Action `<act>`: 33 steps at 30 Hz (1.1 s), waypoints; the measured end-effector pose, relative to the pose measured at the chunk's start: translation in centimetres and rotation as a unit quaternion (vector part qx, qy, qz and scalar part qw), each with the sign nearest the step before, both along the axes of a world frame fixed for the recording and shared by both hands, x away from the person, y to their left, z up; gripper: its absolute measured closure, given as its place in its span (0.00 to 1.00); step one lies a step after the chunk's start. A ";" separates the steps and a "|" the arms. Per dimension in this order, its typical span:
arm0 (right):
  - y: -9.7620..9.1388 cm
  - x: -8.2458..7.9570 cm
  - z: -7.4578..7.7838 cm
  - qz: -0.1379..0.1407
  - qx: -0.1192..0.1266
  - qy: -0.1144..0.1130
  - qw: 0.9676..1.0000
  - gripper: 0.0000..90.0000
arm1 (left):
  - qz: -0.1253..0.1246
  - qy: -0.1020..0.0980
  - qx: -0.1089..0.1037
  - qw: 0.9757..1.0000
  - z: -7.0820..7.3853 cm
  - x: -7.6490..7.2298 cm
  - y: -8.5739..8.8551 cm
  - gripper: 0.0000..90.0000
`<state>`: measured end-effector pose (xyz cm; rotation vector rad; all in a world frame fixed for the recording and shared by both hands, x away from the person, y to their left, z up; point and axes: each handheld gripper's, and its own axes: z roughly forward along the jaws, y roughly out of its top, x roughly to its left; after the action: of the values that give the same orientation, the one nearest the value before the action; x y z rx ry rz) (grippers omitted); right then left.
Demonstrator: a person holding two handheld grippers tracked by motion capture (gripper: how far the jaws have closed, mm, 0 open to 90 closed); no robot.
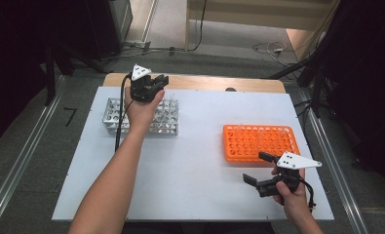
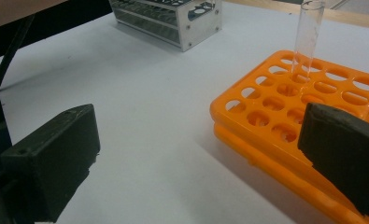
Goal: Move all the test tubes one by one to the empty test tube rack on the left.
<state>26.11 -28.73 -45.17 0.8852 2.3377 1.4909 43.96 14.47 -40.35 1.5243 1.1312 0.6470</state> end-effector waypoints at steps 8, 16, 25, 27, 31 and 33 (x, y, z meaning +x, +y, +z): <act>-0.1 0.0 0.0 0.001 -0.002 0.000 1.000 0.00 | 0.007 0.016 0.019 1.000 -0.9 0.6 -0.5 0.84; 0.0 0.0 -0.1 0.002 -0.002 0.001 1.000 0.00 | 0.011 0.051 0.035 0.998 -1.7 0.8 -1.2 0.84; -0.1 0.1 -0.1 -0.001 -0.001 0.003 1.000 0.00 | 0.019 0.068 0.038 0.997 -2.2 0.7 -1.5 0.82; -0.1 0.1 -0.1 -0.001 -0.001 0.002 1.000 0.00 | 0.018 0.071 0.039 0.997 -2.3 0.6 -1.6 0.80; -0.1 0.1 -0.1 0.000 -0.001 0.002 1.000 0.00 | 0.016 0.082 0.041 0.996 -2.5 0.6 -1.7 0.79; -0.1 0.1 -0.1 0.001 -0.002 0.002 1.000 0.00 | 0.018 0.086 0.039 0.995 -2.6 0.5 -1.6 0.78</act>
<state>26.21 -28.80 -45.27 0.8860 2.3427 1.4869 44.43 12.90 -42.99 1.6537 1.2773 0.5986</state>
